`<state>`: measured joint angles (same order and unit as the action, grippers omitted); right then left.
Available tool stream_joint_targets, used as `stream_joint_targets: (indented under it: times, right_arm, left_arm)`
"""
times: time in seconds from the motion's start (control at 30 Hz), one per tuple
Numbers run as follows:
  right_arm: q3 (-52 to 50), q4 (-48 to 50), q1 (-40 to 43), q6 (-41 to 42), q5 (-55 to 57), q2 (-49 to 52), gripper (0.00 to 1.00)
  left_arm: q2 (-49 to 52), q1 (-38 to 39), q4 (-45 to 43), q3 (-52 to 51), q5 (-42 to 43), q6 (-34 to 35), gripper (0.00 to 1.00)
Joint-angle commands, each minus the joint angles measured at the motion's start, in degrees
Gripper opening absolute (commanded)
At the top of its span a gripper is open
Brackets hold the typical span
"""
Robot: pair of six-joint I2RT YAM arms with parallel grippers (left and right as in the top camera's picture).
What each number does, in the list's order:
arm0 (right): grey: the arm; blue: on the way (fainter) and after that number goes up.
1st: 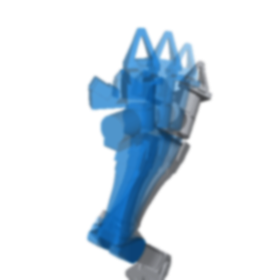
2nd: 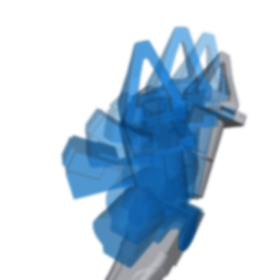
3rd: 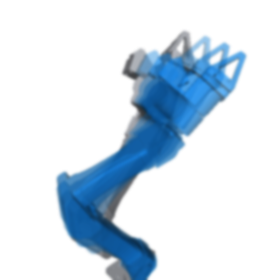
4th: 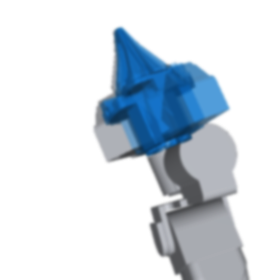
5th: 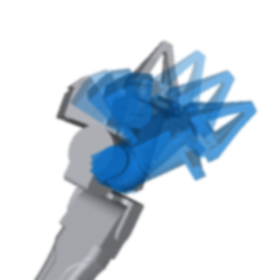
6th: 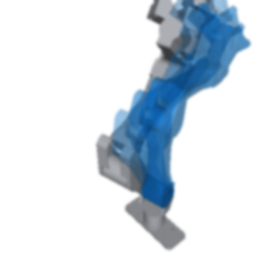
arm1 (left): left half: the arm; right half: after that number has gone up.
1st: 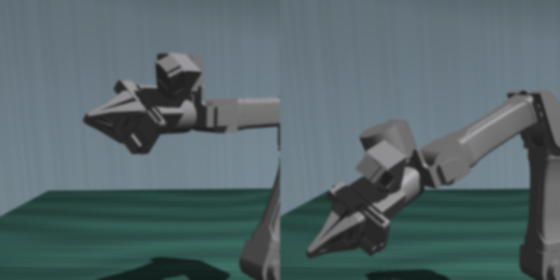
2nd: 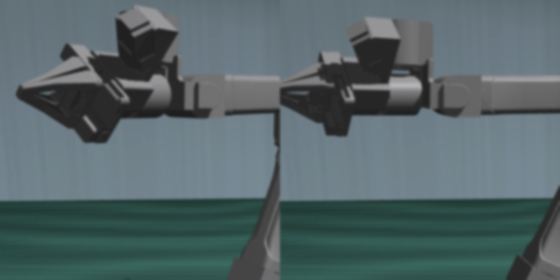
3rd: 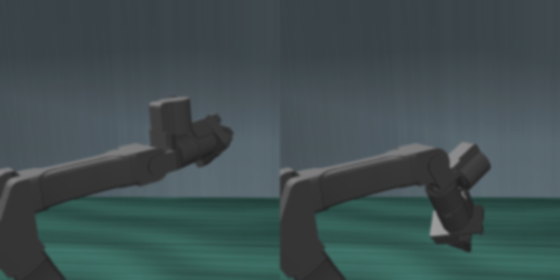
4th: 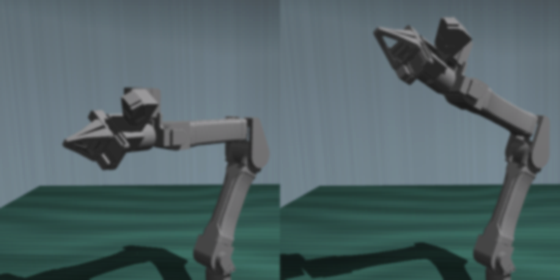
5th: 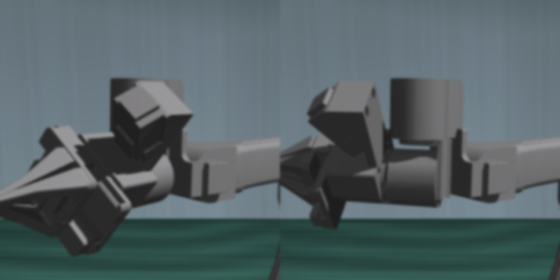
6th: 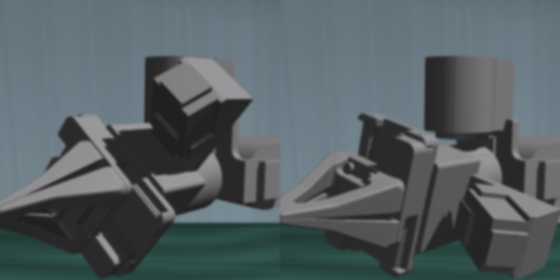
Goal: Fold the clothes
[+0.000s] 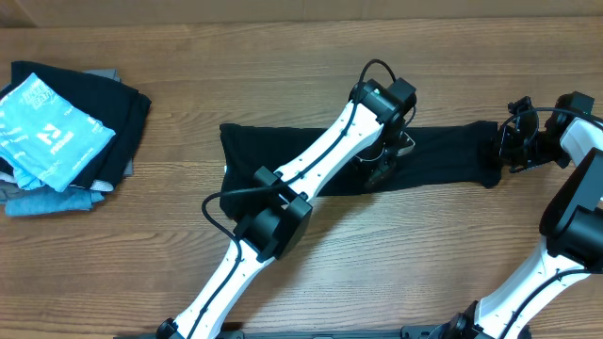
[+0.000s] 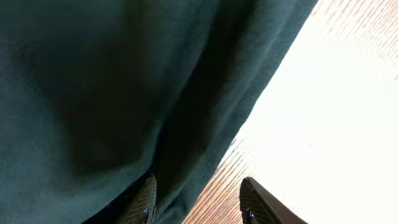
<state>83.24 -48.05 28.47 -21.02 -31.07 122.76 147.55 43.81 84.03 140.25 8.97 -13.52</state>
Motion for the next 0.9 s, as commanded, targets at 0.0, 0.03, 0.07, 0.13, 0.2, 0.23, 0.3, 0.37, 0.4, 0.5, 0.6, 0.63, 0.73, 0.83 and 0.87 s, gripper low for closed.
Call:
stream_joint_targets:
  times: [0.0,0.03,0.07,0.13,0.2,0.23,0.3,0.37,0.4,0.5,0.6,0.63,0.73,0.83,0.87]
  right_arm:
    - [1.4,0.0,-0.2,0.0,-0.5,0.6,0.04]
    - [1.4,-0.1,-0.2,0.0,-0.5,0.6,0.04]
    - [1.4,-0.1,-0.2,0.0,-0.5,0.6,0.04]
    - [1.4,-0.1,-0.2,0.0,-0.5,0.6,0.04]
    - [1.4,-0.1,-0.2,0.0,-0.5,0.6,0.04]
    - [1.4,-0.1,-0.2,0.0,-0.5,0.6,0.04]
    - [1.4,-0.1,-0.2,0.0,-0.5,0.6,0.04]
    - [1.4,-0.1,-0.2,0.0,-0.5,0.6,0.04]
    - [1.4,-0.1,-0.2,0.0,-0.5,0.6,0.04]
    - [1.4,-0.1,-0.2,0.0,-0.5,0.6,0.04]
    - [1.4,-0.2,-0.2,0.0,-0.5,0.6,0.04]
    - [1.4,-0.2,-0.2,0.0,-0.5,0.6,0.04]
    - [1.4,-0.2,-0.2,0.0,-0.5,0.6,0.04]
    - [1.4,-0.2,-0.2,0.0,-0.5,0.6,0.04]
    - [1.4,-0.2,-0.2,0.0,-0.5,0.6,0.04]
  left_arm:
    - [0.1,0.5,-1.4,-1.4,0.7,-0.6,0.44]
    - [0.1,0.5,-2.2,-2.3,0.7,-0.6,0.43]
    - [0.1,0.5,-2.8,-3.0,0.6,-0.6,0.42]
    - [0.1,0.5,-3.6,-4.1,-0.6,-0.2,0.41]
    - [0.1,0.5,-3.7,-4.2,-1.6,0.4,0.41]
    - [0.1,0.5,-3.8,-4.2,-1.9,0.6,0.41]
    - [0.1,0.5,-3.8,-4.2,-2.0,0.9,0.39]
    - [0.1,0.5,-3.8,-4.1,-2.1,1.6,0.29]
    - [0.0,0.5,-3.6,-4.1,-2.2,1.8,0.26]
    - [-0.1,0.5,-2.4,-4.1,-2.4,2.0,0.2]
    - [-0.1,0.5,-1.7,-4.1,-2.3,2.0,0.17]
    - [-0.1,0.5,-1.7,-4.1,-2.3,2.1,0.17]
    - [-0.1,0.5,-1.7,-4.1,-2.3,2.4,0.13]
    - [-0.1,0.7,-1.6,-4.1,-2.3,2.4,0.09]
    - [-0.1,0.8,-1.7,-4.1,-2.4,2.4,0.11]
